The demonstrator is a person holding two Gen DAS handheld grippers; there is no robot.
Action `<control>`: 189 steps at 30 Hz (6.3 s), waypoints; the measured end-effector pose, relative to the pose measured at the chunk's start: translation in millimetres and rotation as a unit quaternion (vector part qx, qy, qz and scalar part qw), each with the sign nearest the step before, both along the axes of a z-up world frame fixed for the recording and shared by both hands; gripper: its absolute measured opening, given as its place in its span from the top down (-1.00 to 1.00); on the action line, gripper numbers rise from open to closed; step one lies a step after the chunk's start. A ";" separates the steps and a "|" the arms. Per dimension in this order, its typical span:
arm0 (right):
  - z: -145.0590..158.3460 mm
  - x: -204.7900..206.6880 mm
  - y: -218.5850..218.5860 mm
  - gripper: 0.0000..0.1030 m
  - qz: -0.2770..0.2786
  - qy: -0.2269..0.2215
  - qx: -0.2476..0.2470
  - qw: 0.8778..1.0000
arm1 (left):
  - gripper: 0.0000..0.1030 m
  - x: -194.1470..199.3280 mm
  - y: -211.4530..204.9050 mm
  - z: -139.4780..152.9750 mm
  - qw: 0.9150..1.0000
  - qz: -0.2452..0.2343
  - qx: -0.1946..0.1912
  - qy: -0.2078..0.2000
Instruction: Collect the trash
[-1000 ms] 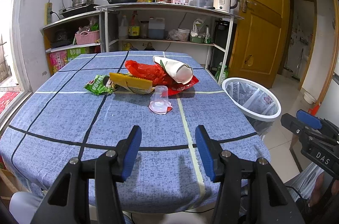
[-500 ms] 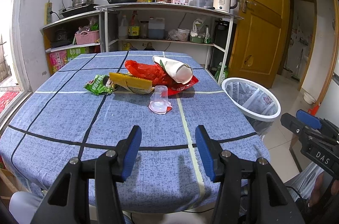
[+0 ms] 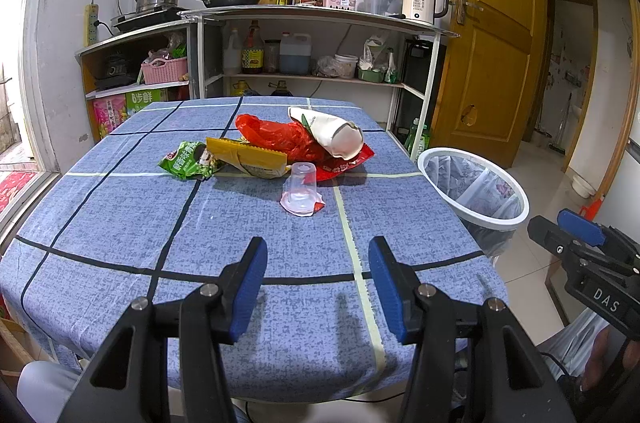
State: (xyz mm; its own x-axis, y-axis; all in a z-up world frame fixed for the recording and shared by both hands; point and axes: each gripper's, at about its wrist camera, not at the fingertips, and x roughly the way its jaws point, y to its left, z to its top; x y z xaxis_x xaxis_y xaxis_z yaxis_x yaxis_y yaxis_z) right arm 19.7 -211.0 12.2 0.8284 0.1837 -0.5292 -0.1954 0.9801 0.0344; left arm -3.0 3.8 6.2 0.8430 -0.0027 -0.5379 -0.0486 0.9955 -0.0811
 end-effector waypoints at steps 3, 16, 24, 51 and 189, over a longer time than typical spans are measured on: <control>0.1 -0.1 0.2 -0.21 0.000 0.001 0.000 1.000 | -0.07 0.0 0.1 0.0 1.000 0.000 0.000 0.000; 0.1 -0.2 0.5 -0.21 0.000 0.001 0.000 1.000 | -0.07 -0.5 0.3 0.1 1.000 0.000 -0.001 0.000; 0.0 -0.3 0.7 -0.21 0.000 0.001 0.000 1.000 | -0.07 -0.8 0.3 0.2 1.000 0.000 -0.002 0.000; 15.3 75.4 55.2 -0.21 0.103 -0.001 -0.019 0.995 | -0.15 69.1 52.6 -4.3 0.998 0.019 -0.059 0.033; 6.5 160.1 85.6 0.04 0.221 0.077 0.049 0.971 | 0.07 171.7 86.6 -20.6 0.996 -0.031 -0.054 0.062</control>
